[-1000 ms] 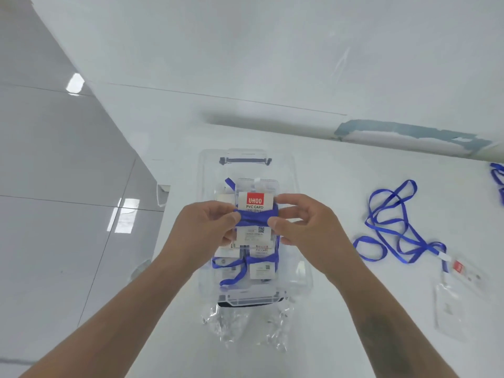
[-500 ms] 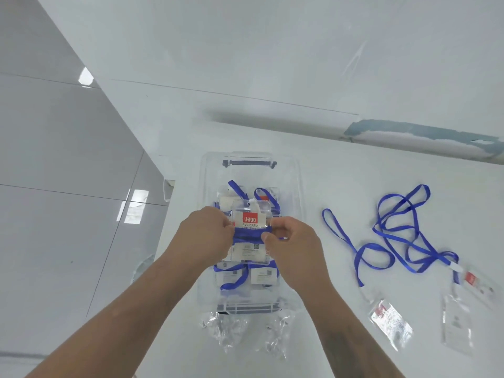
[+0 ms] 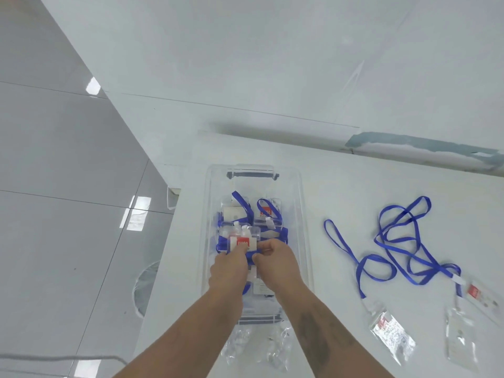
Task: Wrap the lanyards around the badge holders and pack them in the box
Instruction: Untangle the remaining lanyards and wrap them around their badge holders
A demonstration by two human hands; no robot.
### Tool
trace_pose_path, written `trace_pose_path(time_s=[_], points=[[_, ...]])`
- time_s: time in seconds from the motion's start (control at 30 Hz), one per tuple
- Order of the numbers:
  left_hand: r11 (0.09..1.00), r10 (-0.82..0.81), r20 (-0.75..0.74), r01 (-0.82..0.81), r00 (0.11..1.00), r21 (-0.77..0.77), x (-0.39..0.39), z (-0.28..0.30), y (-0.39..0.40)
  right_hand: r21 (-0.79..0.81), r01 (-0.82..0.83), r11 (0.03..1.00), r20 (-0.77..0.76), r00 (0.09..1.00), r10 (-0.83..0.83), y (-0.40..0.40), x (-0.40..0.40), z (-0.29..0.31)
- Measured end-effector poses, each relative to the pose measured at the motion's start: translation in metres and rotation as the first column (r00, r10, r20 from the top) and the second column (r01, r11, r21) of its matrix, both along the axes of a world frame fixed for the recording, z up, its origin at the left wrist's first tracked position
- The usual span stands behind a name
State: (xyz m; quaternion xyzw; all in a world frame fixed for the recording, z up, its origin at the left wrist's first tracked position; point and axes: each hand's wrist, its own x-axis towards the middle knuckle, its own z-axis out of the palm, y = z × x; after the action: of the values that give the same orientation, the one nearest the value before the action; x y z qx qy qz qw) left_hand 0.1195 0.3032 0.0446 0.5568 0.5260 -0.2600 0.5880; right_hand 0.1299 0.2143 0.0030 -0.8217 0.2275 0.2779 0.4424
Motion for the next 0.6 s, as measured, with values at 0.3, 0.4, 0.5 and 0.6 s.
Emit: trace_pose_path(time_s=[0.3, 0.4, 0.5, 0.6], points=[[0.999, 0.016, -0.100, -0.020, 0.995, -0.034, 0.005, -0.010, -0.003, -0.191, -0.363, 0.912, -0.215, 0.922, 0.322, 0.004, 0.008, -0.026], [0.999, 0.019, -0.095, -0.024, 0.995, -0.049, 0.006, -0.004, -0.002, -0.213, -0.409, 0.887, -0.280, 0.896, 0.346, 0.008, 0.010, -0.033], [0.998, 0.002, -0.078, -0.007, 0.997, -0.055, 0.004, 0.002, 0.001, -0.237, -0.435, 0.869, -0.287, 0.885, 0.366, 0.010, 0.010, -0.038], [0.997, 0.018, -0.012, -0.019, 1.000, -0.075, 0.002, 0.009, 0.004, -0.270, -0.457, 0.848, -0.245, 0.884, 0.398, 0.011, 0.009, -0.041]])
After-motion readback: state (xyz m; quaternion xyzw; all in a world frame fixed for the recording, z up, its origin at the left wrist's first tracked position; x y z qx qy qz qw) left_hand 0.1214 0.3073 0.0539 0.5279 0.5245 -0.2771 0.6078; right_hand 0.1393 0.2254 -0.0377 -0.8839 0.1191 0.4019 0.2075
